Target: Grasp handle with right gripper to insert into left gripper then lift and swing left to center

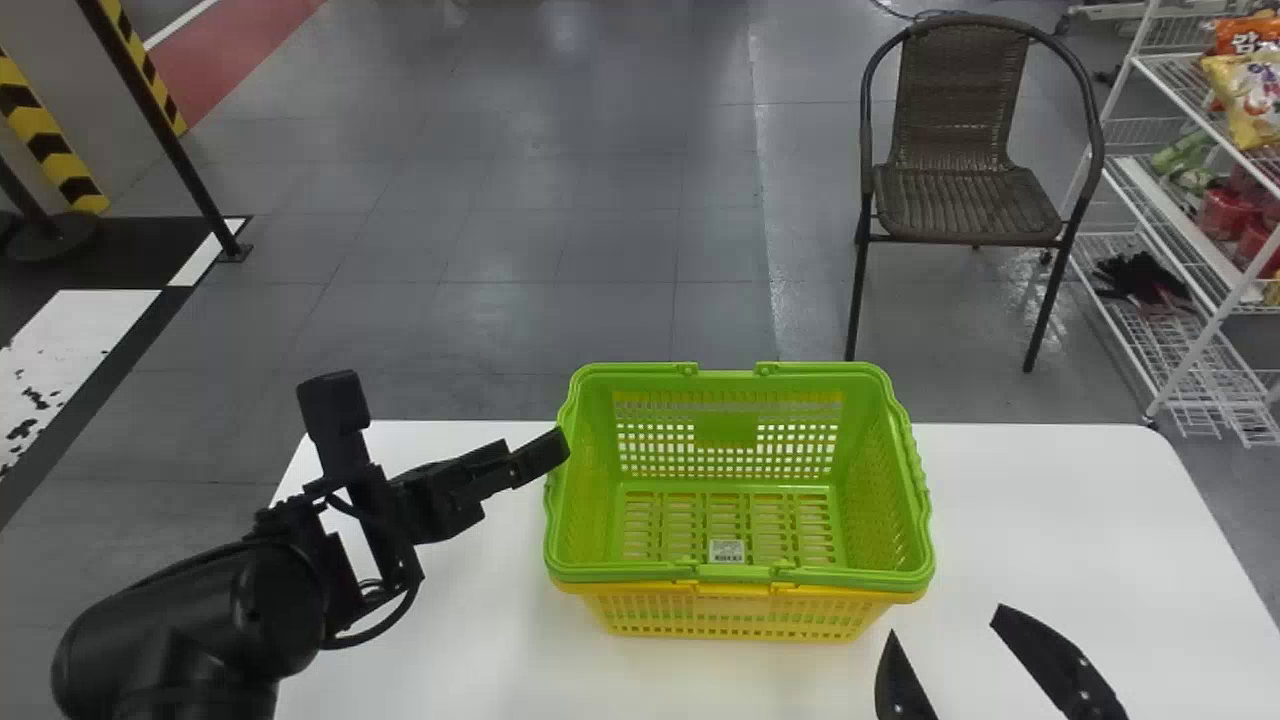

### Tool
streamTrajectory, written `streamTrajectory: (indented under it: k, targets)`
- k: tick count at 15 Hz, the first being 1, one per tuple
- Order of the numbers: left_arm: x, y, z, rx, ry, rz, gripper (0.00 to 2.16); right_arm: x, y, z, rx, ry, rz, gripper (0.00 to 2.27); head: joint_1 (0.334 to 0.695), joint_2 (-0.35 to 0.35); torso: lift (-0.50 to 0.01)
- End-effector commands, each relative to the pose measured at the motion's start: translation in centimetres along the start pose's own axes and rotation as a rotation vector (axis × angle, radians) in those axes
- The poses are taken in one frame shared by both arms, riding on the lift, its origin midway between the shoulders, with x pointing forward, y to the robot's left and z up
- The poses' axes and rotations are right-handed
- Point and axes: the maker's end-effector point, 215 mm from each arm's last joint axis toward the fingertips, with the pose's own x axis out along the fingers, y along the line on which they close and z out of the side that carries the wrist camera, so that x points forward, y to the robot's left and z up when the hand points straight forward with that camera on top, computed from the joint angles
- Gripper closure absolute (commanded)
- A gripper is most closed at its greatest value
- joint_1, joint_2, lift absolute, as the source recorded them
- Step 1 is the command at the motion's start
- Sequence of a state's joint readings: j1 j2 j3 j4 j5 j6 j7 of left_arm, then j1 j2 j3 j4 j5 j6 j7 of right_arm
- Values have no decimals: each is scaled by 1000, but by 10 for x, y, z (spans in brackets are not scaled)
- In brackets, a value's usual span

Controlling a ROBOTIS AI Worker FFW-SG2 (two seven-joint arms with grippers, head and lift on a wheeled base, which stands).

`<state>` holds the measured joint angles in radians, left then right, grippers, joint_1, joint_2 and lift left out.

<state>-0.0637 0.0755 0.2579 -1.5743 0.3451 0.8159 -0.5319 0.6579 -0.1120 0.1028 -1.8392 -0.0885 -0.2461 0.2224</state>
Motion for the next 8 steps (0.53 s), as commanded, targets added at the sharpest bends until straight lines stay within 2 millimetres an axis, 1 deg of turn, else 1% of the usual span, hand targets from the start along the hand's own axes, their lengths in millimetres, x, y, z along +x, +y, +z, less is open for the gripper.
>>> streamTrajectory:
  k: [1,3,5,8]
  targets:
    - [9,5,-4,-42,23,-12,188,0,0,0,1,0,0,161,695,102,0]
    - [12,10,-7,-58,36,-13,188,-1,0,-1,1,1,0,161,695,97,0]
    - [16,9,-9,-78,41,-29,188,-1,0,-1,0,2,0,161,695,97,0]
    - [16,5,-5,-84,33,-47,188,-1,-1,0,-1,0,-3,161,695,93,0]
